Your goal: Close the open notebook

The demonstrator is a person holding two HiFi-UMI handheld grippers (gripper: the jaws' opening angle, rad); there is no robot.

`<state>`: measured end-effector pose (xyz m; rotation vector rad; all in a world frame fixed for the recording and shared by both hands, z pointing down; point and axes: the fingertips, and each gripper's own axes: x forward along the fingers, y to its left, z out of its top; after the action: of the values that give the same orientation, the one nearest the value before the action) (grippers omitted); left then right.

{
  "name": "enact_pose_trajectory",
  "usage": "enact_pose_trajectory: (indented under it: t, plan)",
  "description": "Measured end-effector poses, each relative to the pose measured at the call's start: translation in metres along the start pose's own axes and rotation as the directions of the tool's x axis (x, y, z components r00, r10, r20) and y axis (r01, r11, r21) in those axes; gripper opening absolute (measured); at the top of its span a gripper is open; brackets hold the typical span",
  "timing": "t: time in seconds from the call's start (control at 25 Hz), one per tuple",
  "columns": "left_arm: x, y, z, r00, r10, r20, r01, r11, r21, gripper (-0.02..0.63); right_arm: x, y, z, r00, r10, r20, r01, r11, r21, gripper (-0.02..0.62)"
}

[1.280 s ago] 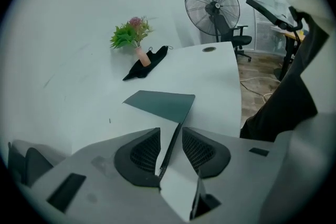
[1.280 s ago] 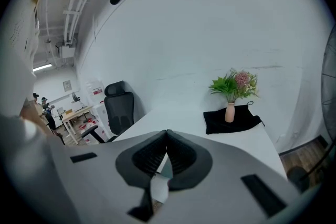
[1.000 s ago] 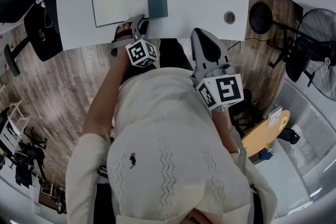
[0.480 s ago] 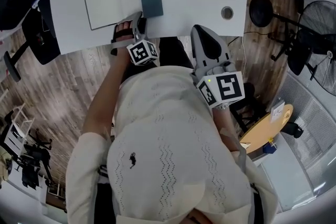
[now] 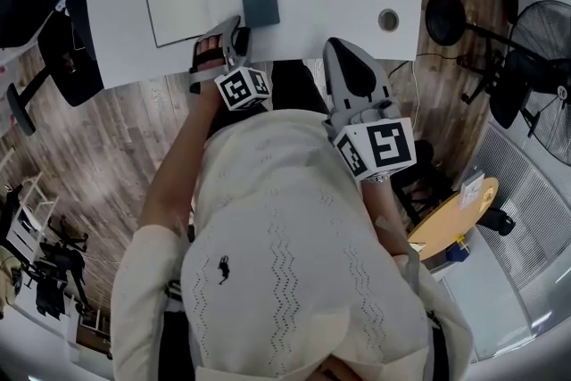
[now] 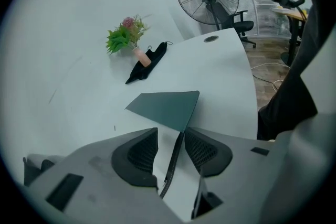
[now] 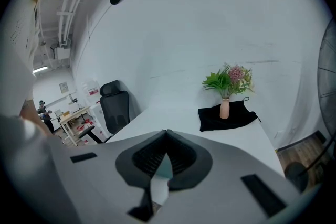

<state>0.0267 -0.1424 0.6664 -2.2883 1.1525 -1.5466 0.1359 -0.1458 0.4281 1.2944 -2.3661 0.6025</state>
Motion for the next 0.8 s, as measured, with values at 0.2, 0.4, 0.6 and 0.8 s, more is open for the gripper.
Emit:
enact_pose_trajectory:
  t: [0.2, 0.4, 0.6, 0.8]
  plan:
    - [-0.004, 0.006, 0.0, 0.999, 0.028, 0.024, -0.028, 0.999, -0.032, 0.161, 0.001, 0.006, -0.001, 1.0, 0.003, 0.0, -0.003, 1.0, -0.006, 0.002]
    - [-0.012, 0.011, 0.0, 0.998, 0.047, 0.044, -0.045, 0.997, -0.055, 0.161, 0.0, 0.016, -0.003, 1.0, 0.007, 0.002, -0.007, 1.0, -0.016, 0.002]
    - [-0.02, 0.017, -0.001, 0.994, 0.077, 0.075, -0.07, 0.993, -0.093, 0.16, -0.002, 0.026, -0.006, 1.0, 0.015, 0.005, -0.015, 1.0, -0.022, 0.002]
    - [-0.026, 0.022, -0.003, 0.991, 0.098, 0.092, -0.088, 0.99, -0.108, 0.152, -0.001, 0.035, -0.008, 1.0, 0.018, 0.007, -0.018, 0.999, -0.027, 0.002]
